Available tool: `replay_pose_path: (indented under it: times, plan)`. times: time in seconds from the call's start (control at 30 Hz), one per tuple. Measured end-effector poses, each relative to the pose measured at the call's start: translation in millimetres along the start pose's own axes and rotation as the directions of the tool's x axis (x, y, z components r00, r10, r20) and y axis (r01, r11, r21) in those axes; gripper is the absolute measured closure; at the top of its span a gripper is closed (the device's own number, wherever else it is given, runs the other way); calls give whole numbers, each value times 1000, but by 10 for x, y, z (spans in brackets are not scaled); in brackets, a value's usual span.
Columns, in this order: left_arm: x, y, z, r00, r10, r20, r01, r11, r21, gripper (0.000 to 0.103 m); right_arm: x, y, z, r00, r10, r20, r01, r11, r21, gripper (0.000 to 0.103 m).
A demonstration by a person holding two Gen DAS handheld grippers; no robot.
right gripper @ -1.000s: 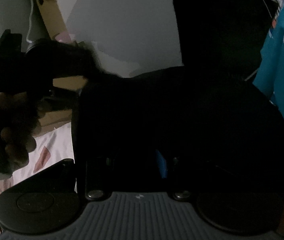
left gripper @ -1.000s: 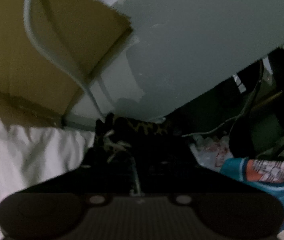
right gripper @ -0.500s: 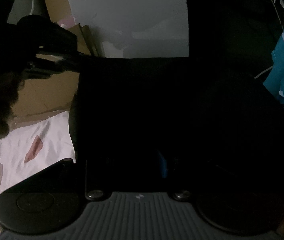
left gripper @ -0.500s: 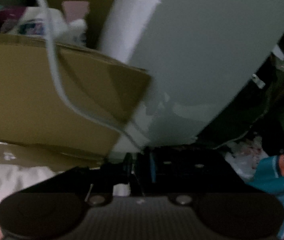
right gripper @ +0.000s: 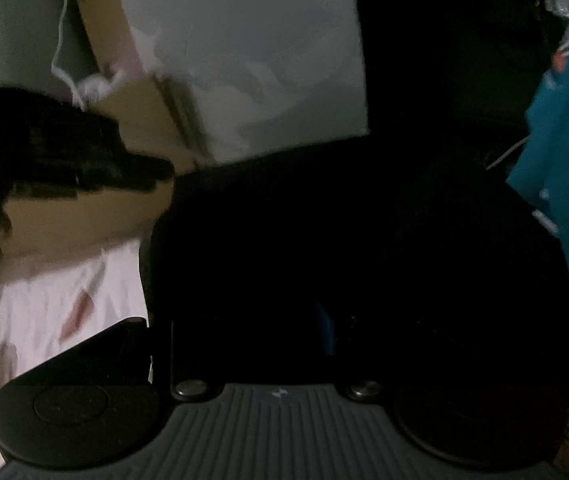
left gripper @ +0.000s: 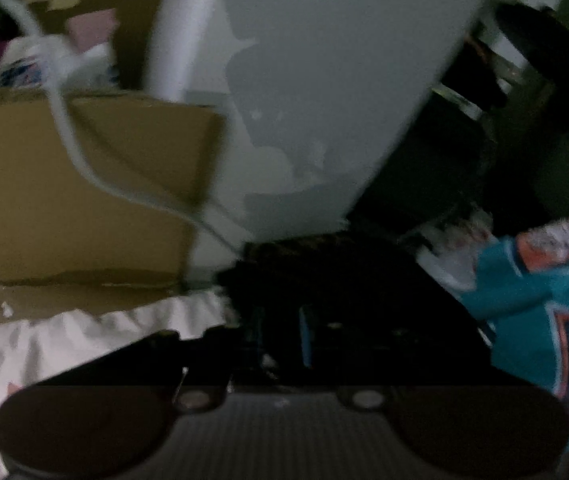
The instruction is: Fold clothes
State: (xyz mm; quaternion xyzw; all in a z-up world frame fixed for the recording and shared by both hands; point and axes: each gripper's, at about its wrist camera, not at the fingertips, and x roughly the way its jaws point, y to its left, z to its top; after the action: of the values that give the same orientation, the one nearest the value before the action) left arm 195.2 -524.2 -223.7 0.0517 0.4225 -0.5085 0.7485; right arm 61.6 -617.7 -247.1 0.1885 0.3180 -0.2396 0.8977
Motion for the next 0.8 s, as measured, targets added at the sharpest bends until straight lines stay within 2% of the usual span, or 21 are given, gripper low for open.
replay_pose_path:
  times: [0.1, 0.2, 0.37, 0.67, 0.8]
  plan:
    - [37, -169, -31, 1000, -12, -10, 12, 998, 55, 87, -99, -156, 10, 999, -32, 24, 31, 999, 41, 57]
    - [103, -290, -88, 1000, -25, -11, 26, 996, 88, 87, -94, -317, -16, 999, -45, 2, 45, 996, 72, 57]
    - [372, -352, -190, 998, 34, -58, -25, 990, 141, 89, -53, -471, -116, 999, -50, -19, 52, 994, 96, 57]
    - [559, -246, -331, 987, 125, -102, -112, 987, 118, 86, -74, -421, -168, 998, -54, -25, 55, 997, 59, 57]
    - [379, -275, -231, 991, 98, -86, -92, 993, 78, 87, -112, -397, -165, 998, -58, -22, 59, 997, 52, 57]
